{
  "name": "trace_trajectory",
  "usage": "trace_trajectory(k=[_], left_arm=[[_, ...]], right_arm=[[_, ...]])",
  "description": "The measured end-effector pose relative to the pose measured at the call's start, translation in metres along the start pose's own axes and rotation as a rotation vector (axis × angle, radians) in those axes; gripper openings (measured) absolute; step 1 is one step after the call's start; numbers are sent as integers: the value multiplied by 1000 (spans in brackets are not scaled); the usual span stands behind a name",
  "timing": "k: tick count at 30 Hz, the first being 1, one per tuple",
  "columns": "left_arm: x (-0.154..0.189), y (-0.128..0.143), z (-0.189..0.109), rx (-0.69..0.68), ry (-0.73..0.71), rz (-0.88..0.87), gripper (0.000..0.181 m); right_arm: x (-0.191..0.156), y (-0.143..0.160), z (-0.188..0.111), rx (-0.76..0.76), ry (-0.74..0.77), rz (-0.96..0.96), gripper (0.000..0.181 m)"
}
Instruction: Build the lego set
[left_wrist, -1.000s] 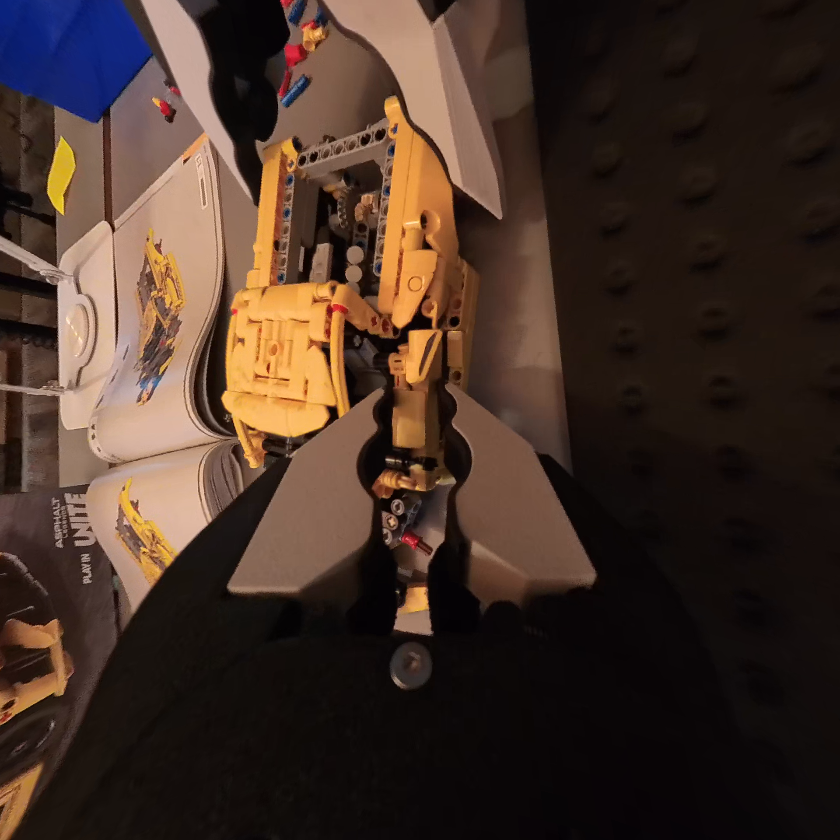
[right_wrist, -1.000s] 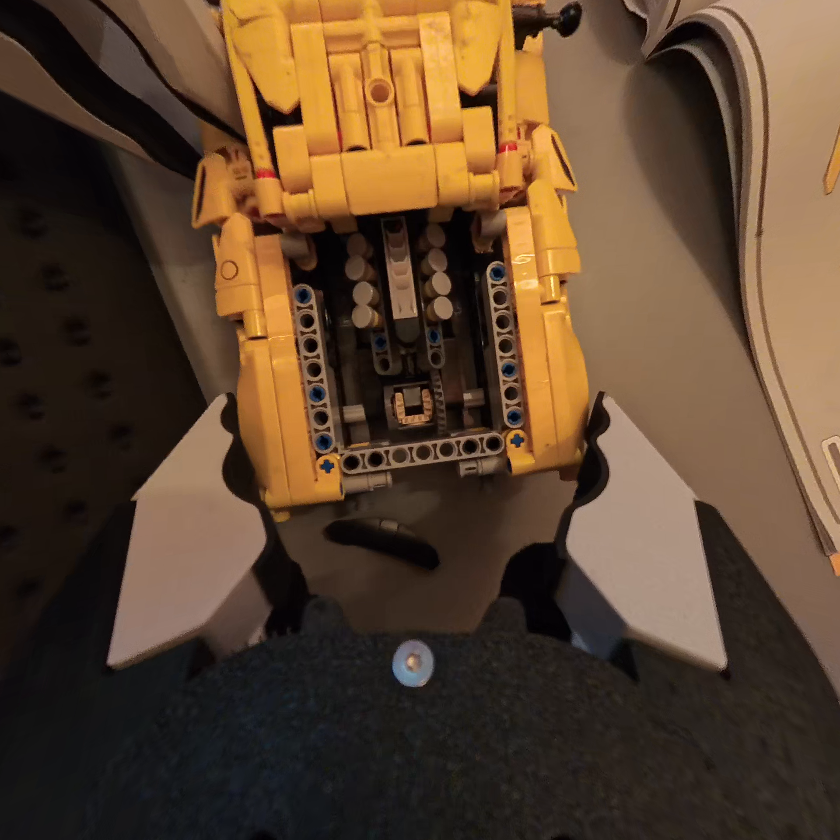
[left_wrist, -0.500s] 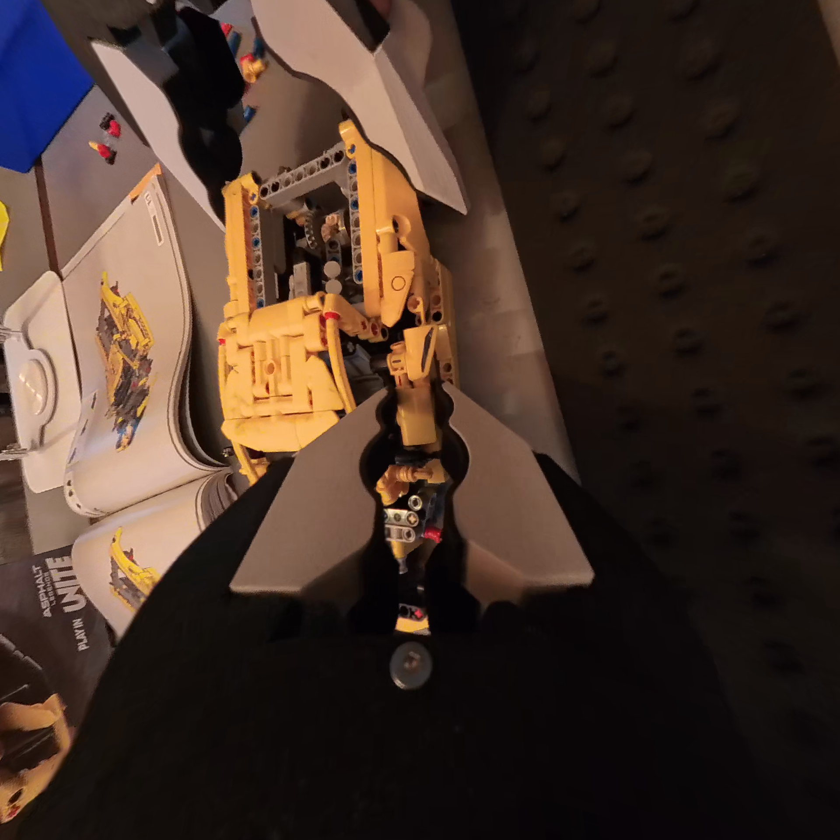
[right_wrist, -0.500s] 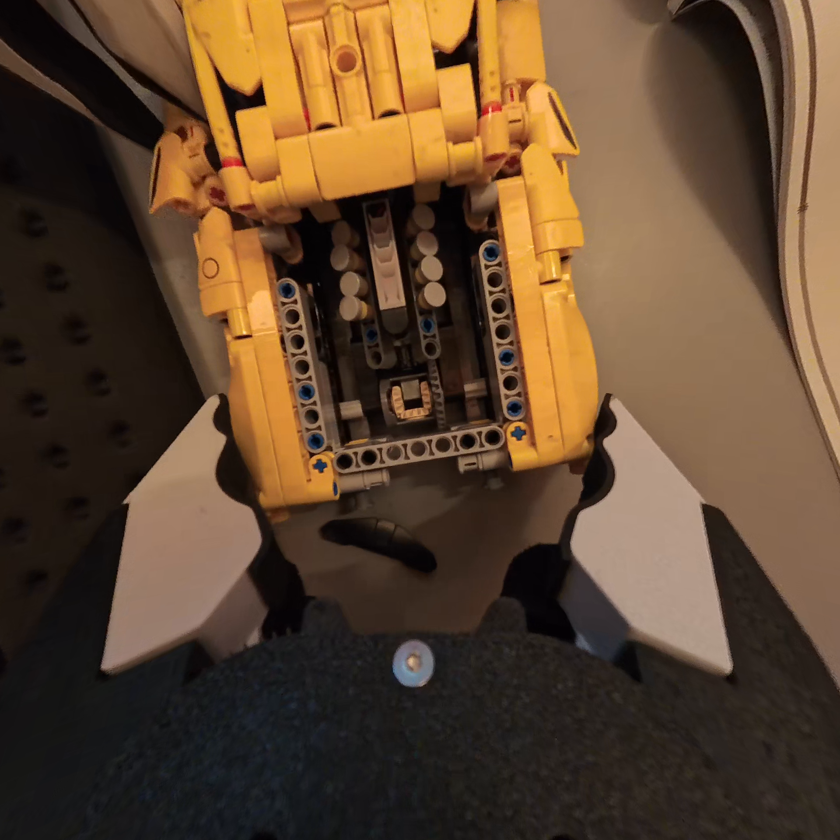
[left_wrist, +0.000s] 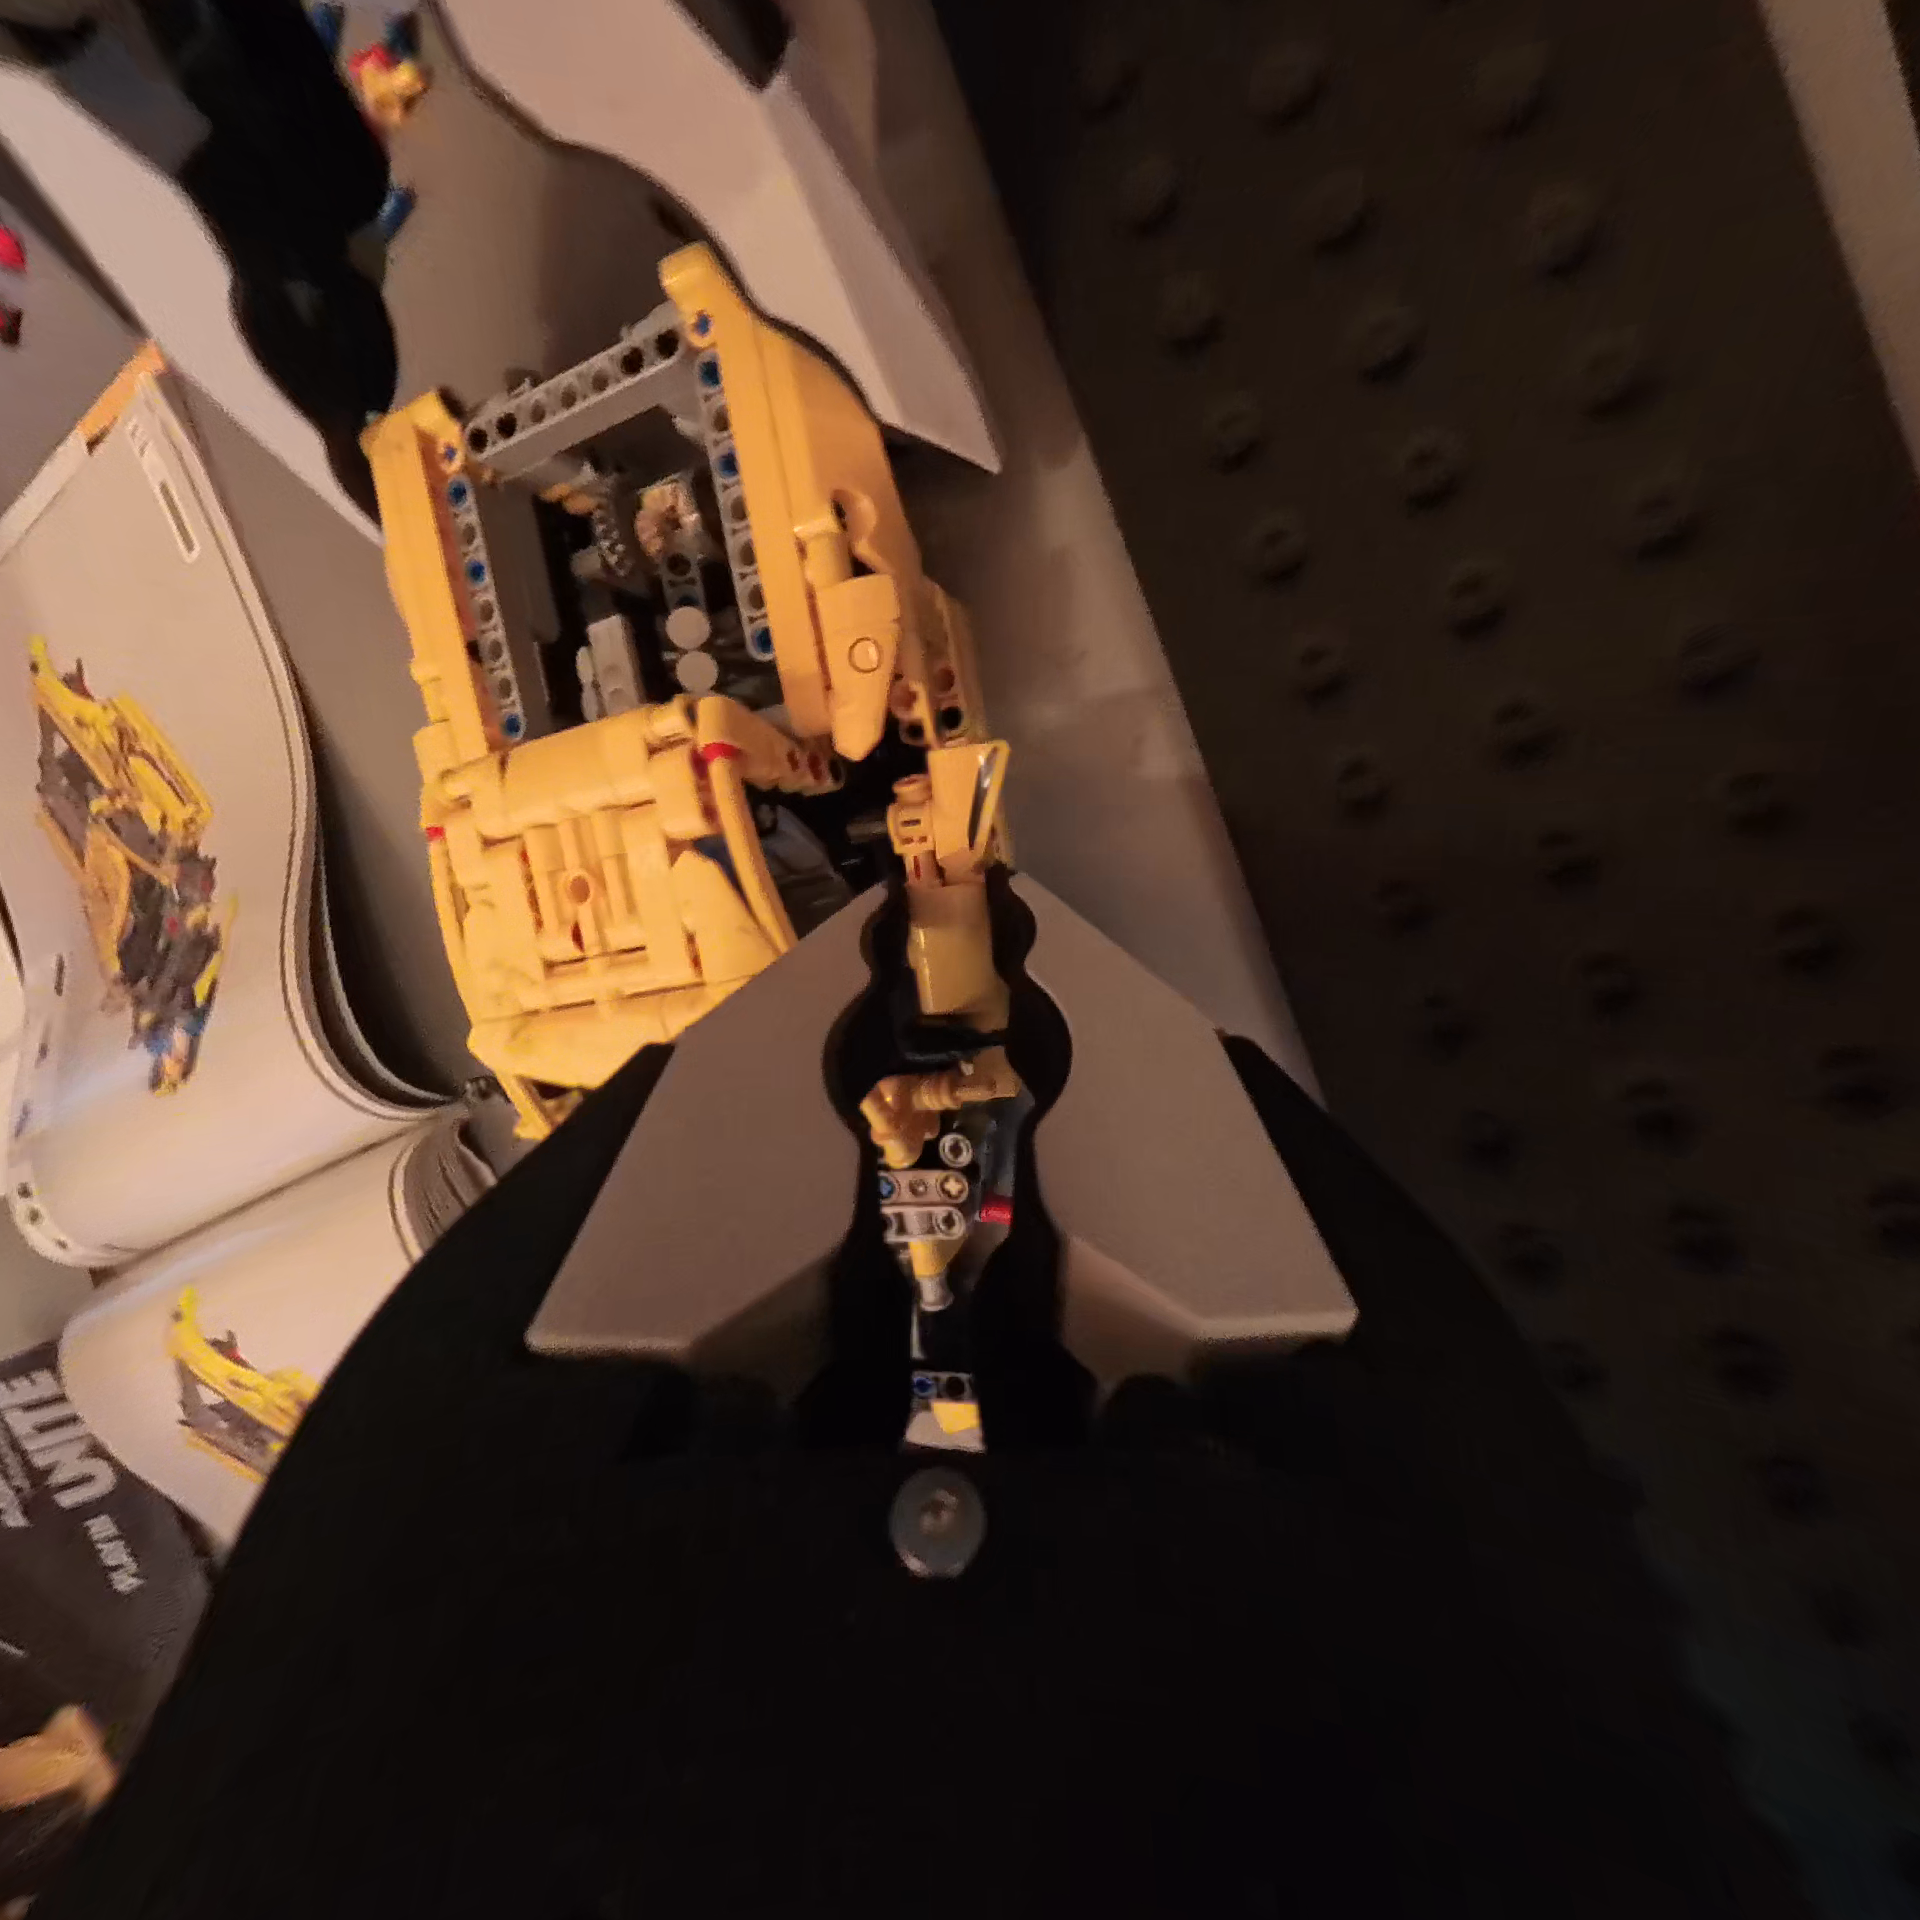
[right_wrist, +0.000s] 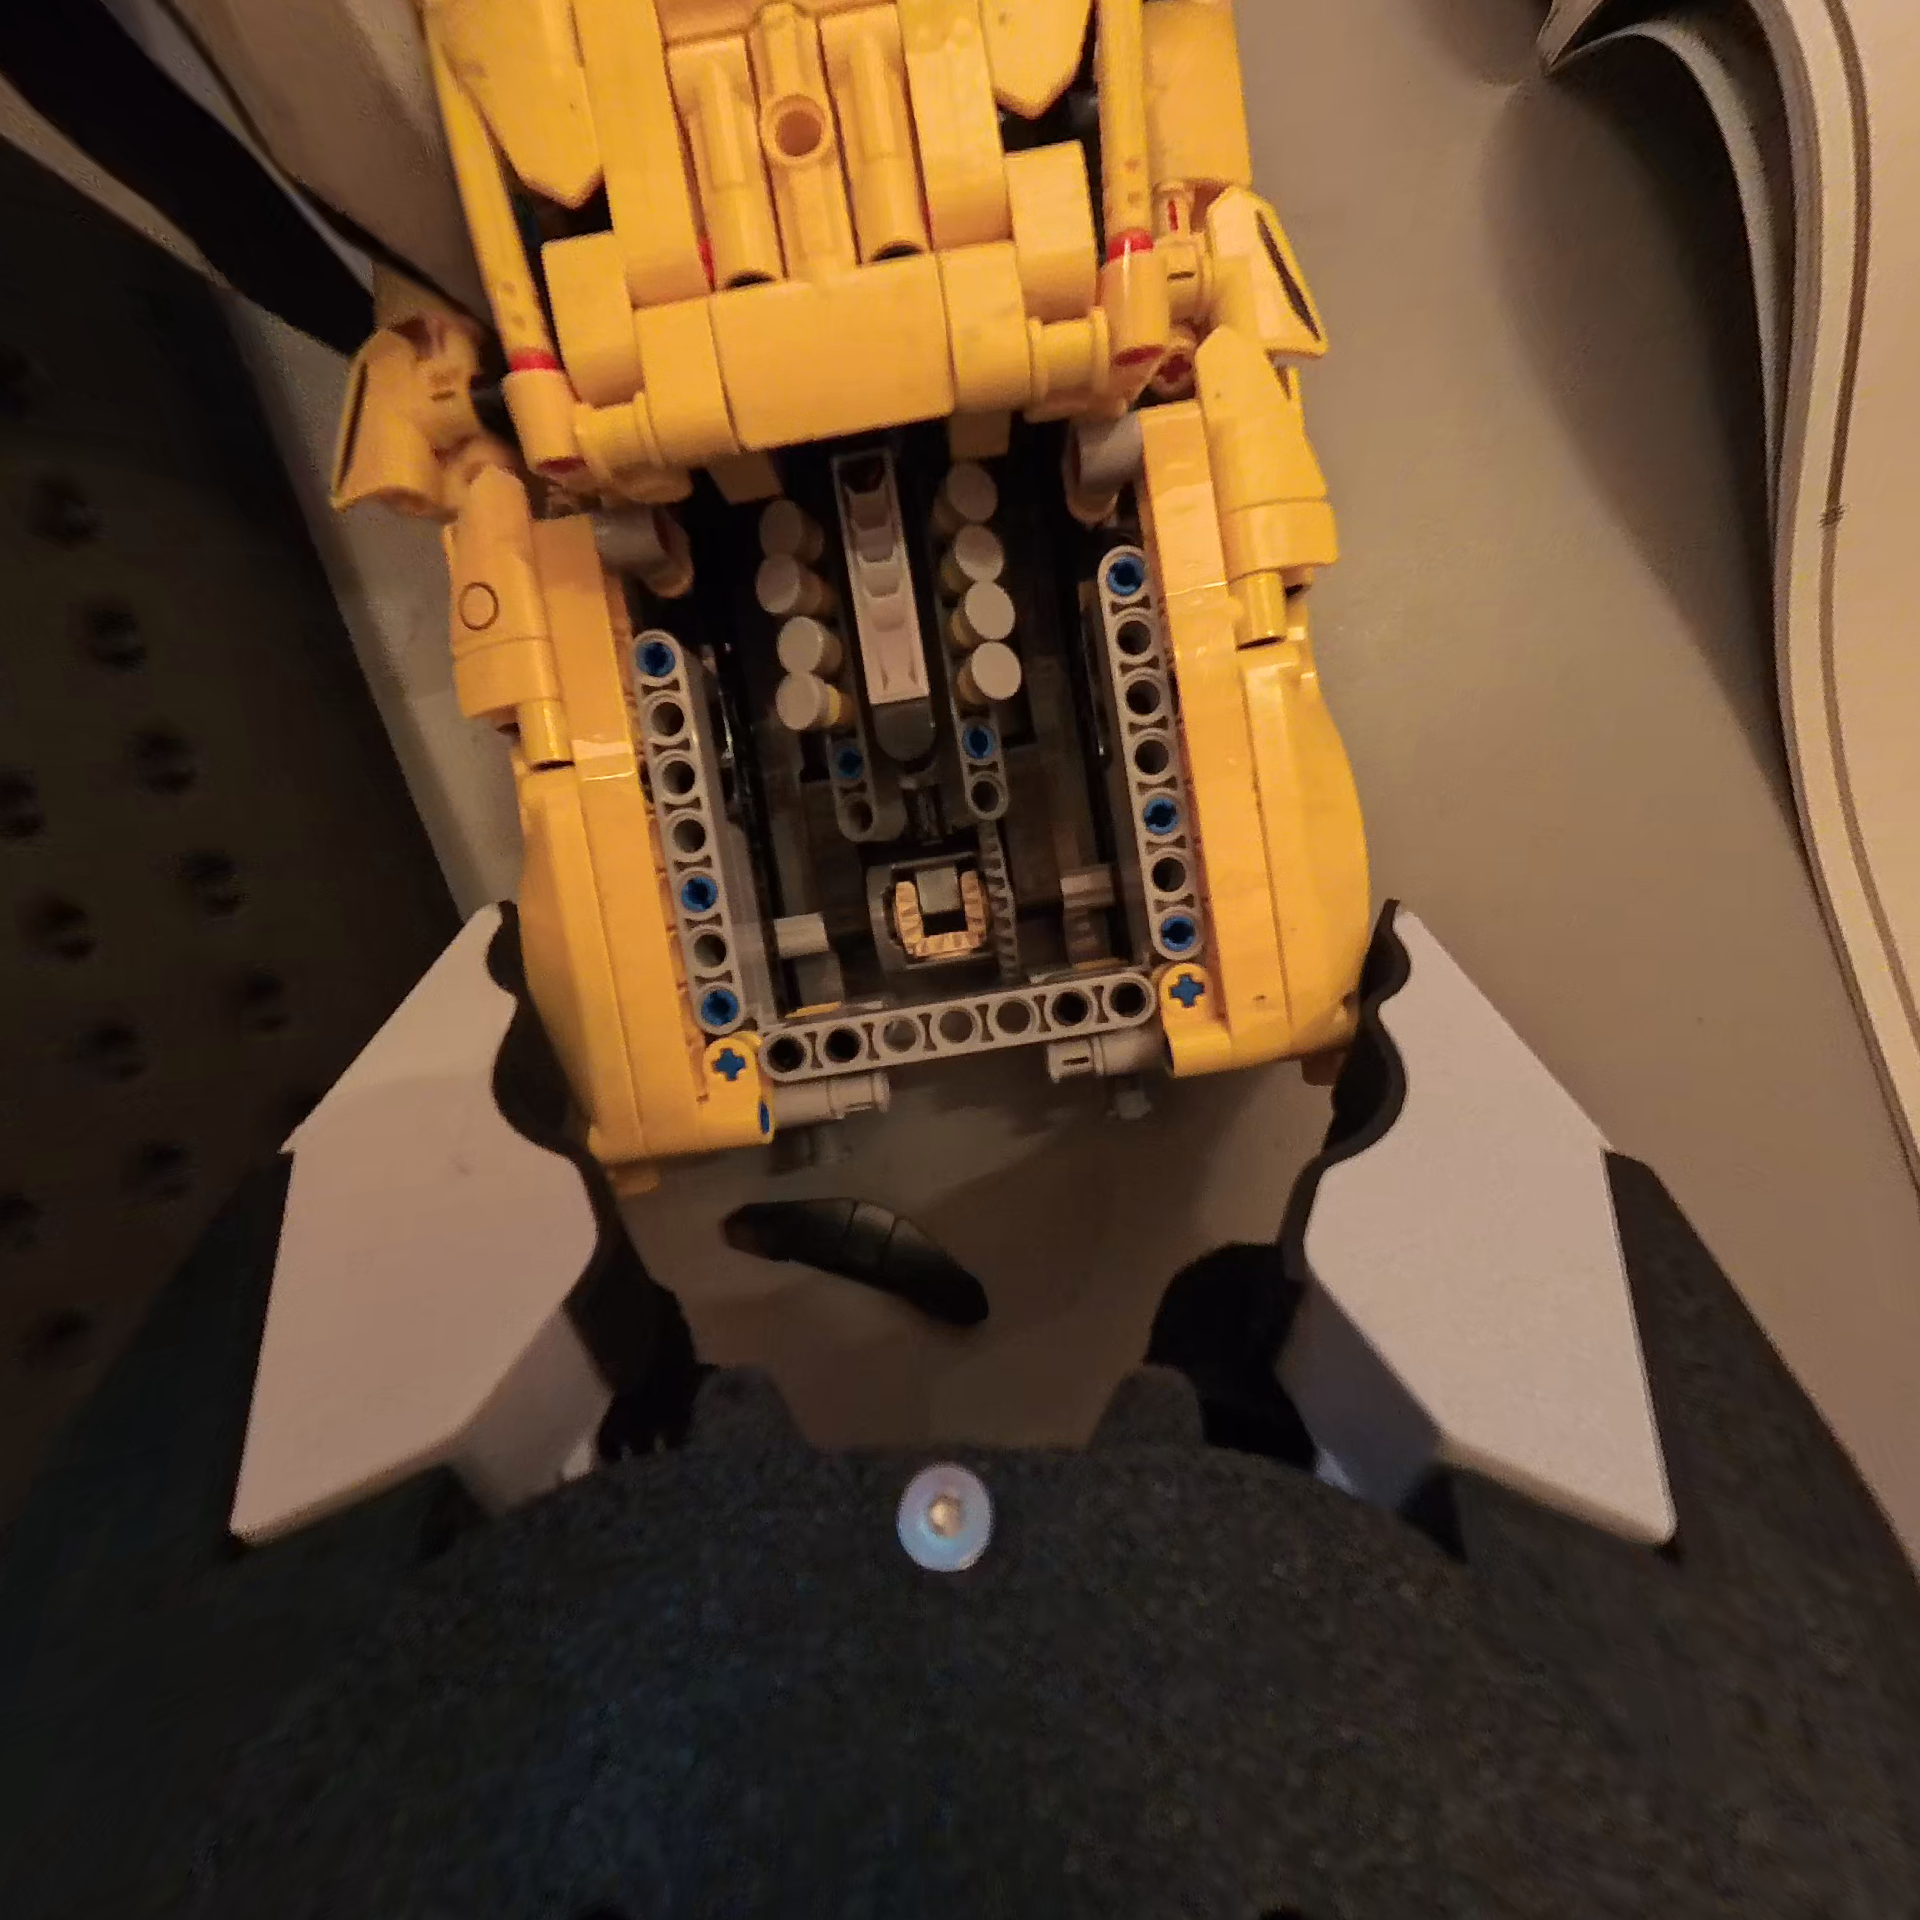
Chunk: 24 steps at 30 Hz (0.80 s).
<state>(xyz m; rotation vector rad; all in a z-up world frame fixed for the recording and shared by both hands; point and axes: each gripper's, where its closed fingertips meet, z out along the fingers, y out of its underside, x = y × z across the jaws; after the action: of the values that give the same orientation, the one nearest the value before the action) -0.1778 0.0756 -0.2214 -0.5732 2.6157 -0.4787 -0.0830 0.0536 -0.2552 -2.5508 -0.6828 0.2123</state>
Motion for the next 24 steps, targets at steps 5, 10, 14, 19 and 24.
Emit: trace_trajectory(k=[5, 10, 14, 19, 24], left_arm=[[-1, 0, 1, 17, -1, -89, 16], [-3, 0, 1, 28, 53, -189, 16], [-3, -1, 1, 59, 62, -232, 16], [2, -3, -14, 146, 43, -341, 30], [1, 21, -40, 192, -127, -474, 32]], right_arm=[[1, 3, 1, -31, 19, -26, 150], [1, 3, 1, -44, 20, -26, 149], [3, 2, 1, -30, 27, -22, 149], [2, 4, -5, -16, 48, -28, 149], [3, -6, -29, 110, 116, 18, 142]])
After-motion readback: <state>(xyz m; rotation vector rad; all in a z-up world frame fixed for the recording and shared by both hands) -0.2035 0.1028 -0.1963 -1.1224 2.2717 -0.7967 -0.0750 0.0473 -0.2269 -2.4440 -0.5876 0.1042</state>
